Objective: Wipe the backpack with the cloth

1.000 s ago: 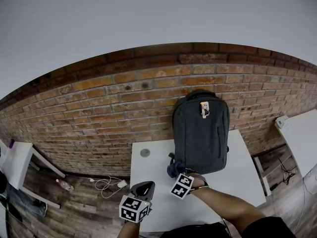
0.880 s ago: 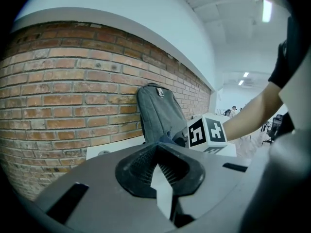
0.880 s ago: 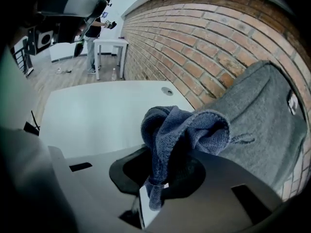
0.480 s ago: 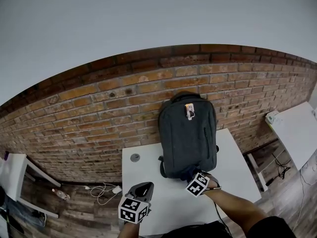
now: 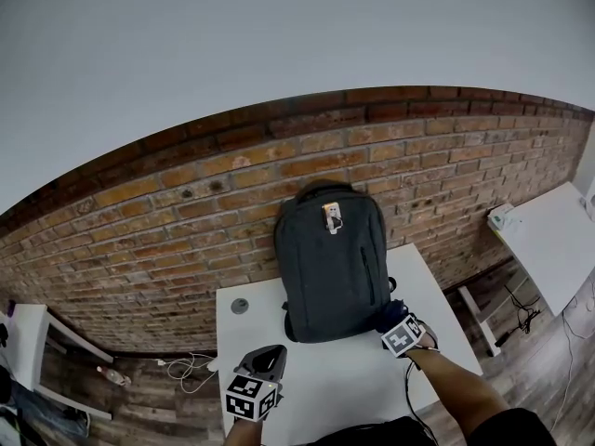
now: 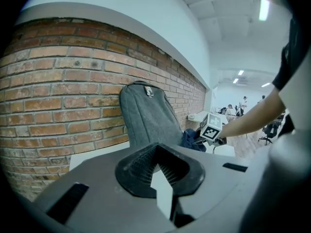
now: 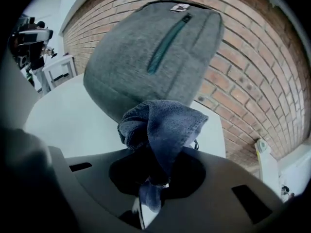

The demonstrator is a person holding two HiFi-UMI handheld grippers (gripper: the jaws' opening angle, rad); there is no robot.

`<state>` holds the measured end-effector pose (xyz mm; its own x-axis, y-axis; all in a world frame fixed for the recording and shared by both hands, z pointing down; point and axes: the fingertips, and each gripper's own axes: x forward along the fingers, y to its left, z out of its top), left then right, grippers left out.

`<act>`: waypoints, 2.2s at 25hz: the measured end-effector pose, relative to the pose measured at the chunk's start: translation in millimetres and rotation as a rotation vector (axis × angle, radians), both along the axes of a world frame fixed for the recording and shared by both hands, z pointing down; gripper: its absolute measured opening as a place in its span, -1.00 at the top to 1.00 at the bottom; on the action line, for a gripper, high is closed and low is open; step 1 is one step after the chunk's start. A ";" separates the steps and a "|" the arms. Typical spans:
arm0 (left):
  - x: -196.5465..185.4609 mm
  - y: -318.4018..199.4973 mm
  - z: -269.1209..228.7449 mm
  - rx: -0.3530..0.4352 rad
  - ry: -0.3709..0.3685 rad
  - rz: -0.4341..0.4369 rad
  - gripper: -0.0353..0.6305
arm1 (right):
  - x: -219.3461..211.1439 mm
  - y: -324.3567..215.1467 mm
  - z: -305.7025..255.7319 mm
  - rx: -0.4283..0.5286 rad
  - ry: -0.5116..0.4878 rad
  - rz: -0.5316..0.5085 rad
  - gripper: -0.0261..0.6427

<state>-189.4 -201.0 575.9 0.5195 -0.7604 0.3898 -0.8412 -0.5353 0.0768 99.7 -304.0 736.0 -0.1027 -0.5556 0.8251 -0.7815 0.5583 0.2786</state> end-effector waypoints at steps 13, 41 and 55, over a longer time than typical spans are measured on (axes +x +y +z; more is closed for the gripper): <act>28.1 -22.7 -32.1 0.050 0.001 -0.066 0.95 | 49.8 -22.7 -187.3 0.542 -0.442 0.116 0.77; 123.3 25.6 -70.2 0.097 -0.059 -0.111 0.95 | 121.1 58.3 -296.1 0.735 -0.714 0.045 0.77; 47.7 144.4 -59.9 0.103 -0.014 -0.110 0.95 | 59.9 192.2 -288.9 0.745 -0.700 0.073 0.77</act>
